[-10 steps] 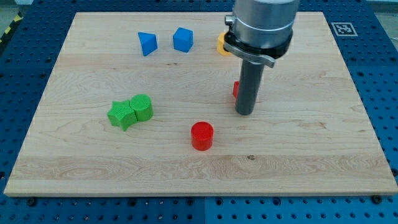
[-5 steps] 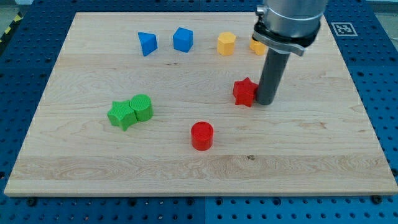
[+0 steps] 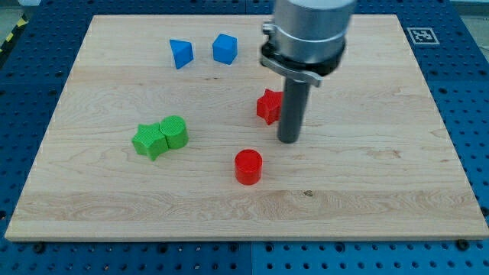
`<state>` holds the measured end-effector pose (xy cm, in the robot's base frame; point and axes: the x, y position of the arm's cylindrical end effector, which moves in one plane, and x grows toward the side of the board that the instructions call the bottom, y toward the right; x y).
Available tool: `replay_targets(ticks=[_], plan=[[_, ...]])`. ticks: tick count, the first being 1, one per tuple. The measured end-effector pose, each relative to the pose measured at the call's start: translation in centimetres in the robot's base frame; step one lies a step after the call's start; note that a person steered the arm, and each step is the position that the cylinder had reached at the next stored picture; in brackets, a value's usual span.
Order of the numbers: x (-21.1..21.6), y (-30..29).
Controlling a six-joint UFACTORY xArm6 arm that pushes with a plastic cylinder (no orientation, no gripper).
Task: Place the red star to the bottom of the yellow hexagon
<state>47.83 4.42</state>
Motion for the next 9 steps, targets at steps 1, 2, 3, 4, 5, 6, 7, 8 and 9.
replay_targets(ticks=[1, 2, 3, 4, 5, 6, 7, 8, 9], plan=[[-1.3, -0.9], [-2.9, -0.4], [-5.1, -0.4], [-6.0, -0.4], [-6.7, -0.4], [-7.4, -0.4], [-6.7, -0.4], [-3.0, -1.2], [-0.6, -4.8]])
